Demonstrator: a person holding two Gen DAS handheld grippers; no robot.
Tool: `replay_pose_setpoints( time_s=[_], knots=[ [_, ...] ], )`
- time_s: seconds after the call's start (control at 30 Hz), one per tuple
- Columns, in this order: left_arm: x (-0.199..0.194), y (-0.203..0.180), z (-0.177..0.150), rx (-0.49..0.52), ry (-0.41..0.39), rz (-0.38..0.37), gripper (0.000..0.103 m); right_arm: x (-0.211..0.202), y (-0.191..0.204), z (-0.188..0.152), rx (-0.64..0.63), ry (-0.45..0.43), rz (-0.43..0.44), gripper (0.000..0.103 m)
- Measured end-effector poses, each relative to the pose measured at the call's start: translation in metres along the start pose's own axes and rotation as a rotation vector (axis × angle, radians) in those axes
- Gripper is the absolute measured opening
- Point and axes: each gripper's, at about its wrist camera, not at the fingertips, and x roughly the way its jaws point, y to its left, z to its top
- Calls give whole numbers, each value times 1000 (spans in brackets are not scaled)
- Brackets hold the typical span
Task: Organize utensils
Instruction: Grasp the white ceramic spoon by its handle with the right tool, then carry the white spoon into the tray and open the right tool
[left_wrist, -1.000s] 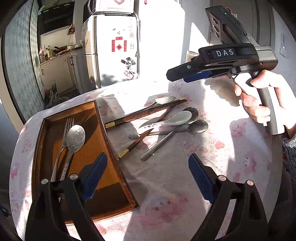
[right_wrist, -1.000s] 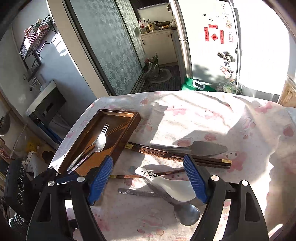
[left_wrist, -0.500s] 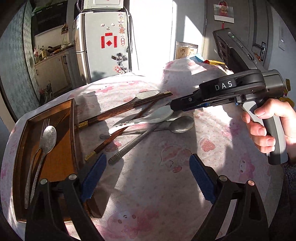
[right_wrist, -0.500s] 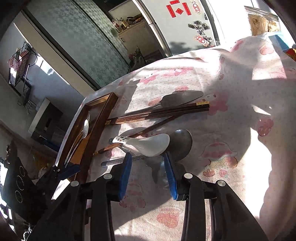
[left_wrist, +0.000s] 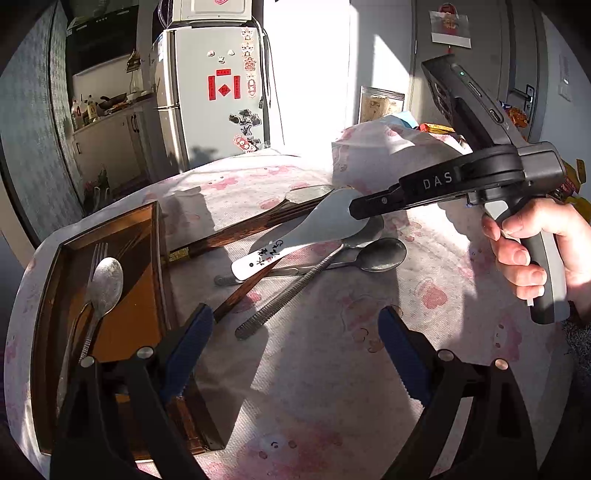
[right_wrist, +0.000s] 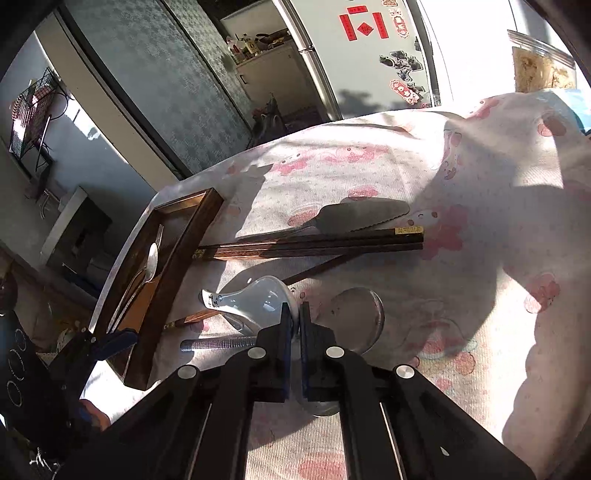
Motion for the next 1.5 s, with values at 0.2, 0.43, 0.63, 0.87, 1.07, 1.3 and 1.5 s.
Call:
replay_pose_setpoints(
  time_s=[0.2,0.43,0.63,0.87,1.07,1.3,1.5],
  knots=[
    [2,7,8,3,-21,20,93,-43,30,-3,-181,-16,15,4],
    [7,1,10,40,1,5,50,-63,64,-9,-308,3,26,4],
    [0,8,6,21,26,12,31,-61,83,0,-316,-8,34,4],
    [-30,53,2,-57,27,106,30,-27,126,28,-325,-7,106,4],
    [-38,113,-17,-189,68,166,30,40,164,51,-316,65,150,4],
    [-32,154,-36,-267,103,189,30,93,182,56,-297,146,142,5],
    [-26,167,-41,-287,117,200,31,119,180,55,-262,179,129,7]
  ],
)
